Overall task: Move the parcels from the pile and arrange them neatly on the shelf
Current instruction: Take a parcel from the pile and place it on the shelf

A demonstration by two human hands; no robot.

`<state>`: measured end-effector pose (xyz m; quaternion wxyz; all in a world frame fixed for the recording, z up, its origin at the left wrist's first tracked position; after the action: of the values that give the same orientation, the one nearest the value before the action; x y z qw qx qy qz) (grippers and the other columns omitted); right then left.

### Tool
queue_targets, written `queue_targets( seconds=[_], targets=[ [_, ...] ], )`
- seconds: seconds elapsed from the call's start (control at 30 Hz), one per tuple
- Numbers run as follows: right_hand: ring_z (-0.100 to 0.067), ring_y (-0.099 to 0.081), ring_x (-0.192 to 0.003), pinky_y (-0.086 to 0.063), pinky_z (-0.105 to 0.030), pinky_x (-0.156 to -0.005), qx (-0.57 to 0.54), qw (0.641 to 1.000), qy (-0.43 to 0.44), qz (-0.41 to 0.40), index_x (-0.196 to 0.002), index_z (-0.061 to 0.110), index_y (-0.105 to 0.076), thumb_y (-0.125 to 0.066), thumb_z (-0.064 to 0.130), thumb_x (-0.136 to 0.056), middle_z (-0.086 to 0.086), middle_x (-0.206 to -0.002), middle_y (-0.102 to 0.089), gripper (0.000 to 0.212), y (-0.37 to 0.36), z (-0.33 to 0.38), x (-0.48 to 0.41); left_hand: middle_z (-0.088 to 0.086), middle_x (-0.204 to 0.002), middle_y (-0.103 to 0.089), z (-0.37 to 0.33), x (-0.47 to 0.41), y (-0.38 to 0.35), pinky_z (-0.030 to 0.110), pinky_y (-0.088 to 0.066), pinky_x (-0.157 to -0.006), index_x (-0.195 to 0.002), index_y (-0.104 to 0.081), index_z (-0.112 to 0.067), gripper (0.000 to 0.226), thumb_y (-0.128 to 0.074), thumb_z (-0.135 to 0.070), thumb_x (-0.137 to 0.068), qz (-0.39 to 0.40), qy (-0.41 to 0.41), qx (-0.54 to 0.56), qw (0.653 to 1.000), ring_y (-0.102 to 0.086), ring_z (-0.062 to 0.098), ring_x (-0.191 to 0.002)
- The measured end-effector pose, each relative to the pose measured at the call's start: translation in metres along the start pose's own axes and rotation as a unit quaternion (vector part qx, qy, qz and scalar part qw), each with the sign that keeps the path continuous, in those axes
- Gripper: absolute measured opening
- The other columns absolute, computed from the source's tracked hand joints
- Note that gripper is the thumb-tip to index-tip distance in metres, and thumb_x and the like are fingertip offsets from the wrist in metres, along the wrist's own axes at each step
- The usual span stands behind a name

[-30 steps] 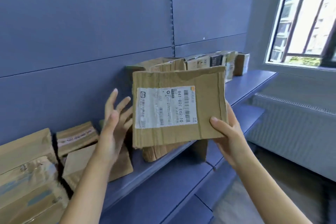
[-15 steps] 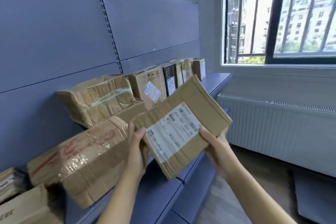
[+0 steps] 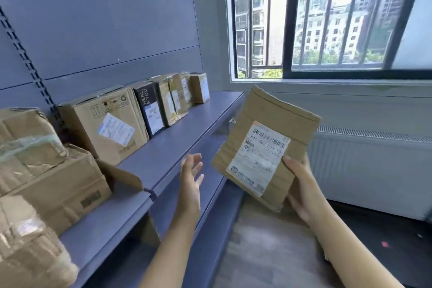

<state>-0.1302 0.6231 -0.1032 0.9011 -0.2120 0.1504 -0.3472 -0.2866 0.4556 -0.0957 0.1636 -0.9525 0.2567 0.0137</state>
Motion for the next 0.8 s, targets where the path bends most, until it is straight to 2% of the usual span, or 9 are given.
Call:
queue_targets(
  seconds=[0.07,0.17,0.27,0.37,0.53,0.67,0.8],
  targets=[
    [-0.026,-0.064,-0.113,-0.049,-0.047,-0.094,0.013,1.0,0.002,-0.021,-0.134,0.03,-0.045,-0.063,0.029,-0.076,-0.002,-0.123,-0.066,0.061,0.019,0.003,-0.021,-0.001,-0.103,-0.066,0.01,-0.023,-0.004,0.035,-0.045,-0.095,-0.097,-0.06,-0.02,0.013,-0.05,-0.028,-0.095,0.0,0.005,-0.05,0.999,-0.063,0.018,-0.104],
    [-0.028,-0.062,-0.114,-0.047,-0.05,-0.097,0.034,0.998,0.004,-0.049,-0.135,0.027,-0.045,-0.064,0.03,-0.076,-0.003,-0.123,-0.067,0.063,0.043,0.004,-0.057,0.001,-0.082,-0.066,0.017,-0.063,-0.026,0.022,-0.05,-0.074,-0.089,-0.061,-0.012,0.017,-0.047,-0.005,-0.096,0.042,-0.01,-0.136,0.99,-0.065,0.01,-0.073],
    [-0.031,-0.062,-0.11,-0.043,-0.055,-0.099,0.052,0.996,0.008,-0.078,-0.131,0.029,-0.048,-0.063,0.033,-0.075,-0.003,-0.12,-0.068,0.058,0.062,0.004,-0.089,0.001,-0.071,-0.061,0.023,-0.105,-0.052,0.012,-0.049,-0.06,-0.082,-0.061,-0.01,0.021,-0.047,0.0,-0.094,0.082,-0.026,-0.179,0.98,-0.059,0.001,-0.055],
    [-0.03,-0.062,-0.111,-0.042,-0.057,-0.099,0.065,0.993,0.019,-0.101,-0.126,0.031,-0.051,-0.063,0.035,-0.075,-0.003,-0.119,-0.068,0.053,0.076,0.01,-0.123,0.0,-0.068,-0.058,0.03,-0.154,-0.072,0.014,-0.048,-0.059,-0.08,-0.061,-0.009,0.021,-0.047,0.0,-0.094,0.09,-0.029,-0.175,0.98,-0.056,0.001,-0.051],
    [-0.032,-0.061,-0.115,-0.045,-0.055,-0.1,0.083,0.989,0.046,-0.116,-0.133,0.025,-0.047,-0.063,0.031,-0.078,-0.008,-0.125,-0.065,0.058,0.099,0.021,-0.18,-0.001,-0.066,-0.057,0.053,-0.23,-0.115,0.018,-0.043,-0.058,-0.078,-0.059,-0.011,0.02,-0.049,-0.003,-0.094,0.12,-0.025,-0.164,0.979,-0.053,0.001,-0.049],
    [-0.03,-0.065,-0.109,-0.05,-0.051,-0.093,0.101,0.985,0.027,-0.136,-0.131,0.028,-0.049,-0.064,0.032,-0.075,-0.006,-0.12,-0.067,0.058,0.12,0.017,-0.221,0.002,-0.068,-0.057,0.083,-0.262,-0.154,0.011,-0.043,-0.052,-0.077,-0.059,-0.011,0.022,-0.049,-0.001,-0.094,0.163,-0.006,-0.161,0.973,-0.053,0.008,-0.054],
    [-0.023,-0.069,-0.1,-0.056,-0.044,-0.083,0.113,0.985,0.005,-0.131,-0.131,0.03,-0.049,-0.066,0.032,-0.073,-0.003,-0.117,-0.069,0.06,0.147,0.012,-0.266,0.003,-0.069,-0.057,0.112,-0.298,-0.191,0.011,-0.043,-0.052,-0.076,-0.058,-0.011,0.023,-0.05,0.0,-0.093,0.178,0.007,-0.16,0.971,-0.052,0.01,-0.056]
  ],
)
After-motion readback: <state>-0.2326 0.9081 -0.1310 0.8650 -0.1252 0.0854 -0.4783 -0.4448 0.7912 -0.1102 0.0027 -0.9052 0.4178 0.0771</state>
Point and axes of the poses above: each hand's wrist, its own x-axis away from the middle knuckle, its own y-axis out of the back of the hand, z = x × y, the point moved 5 cm from there along -x, towards the middle knuckle
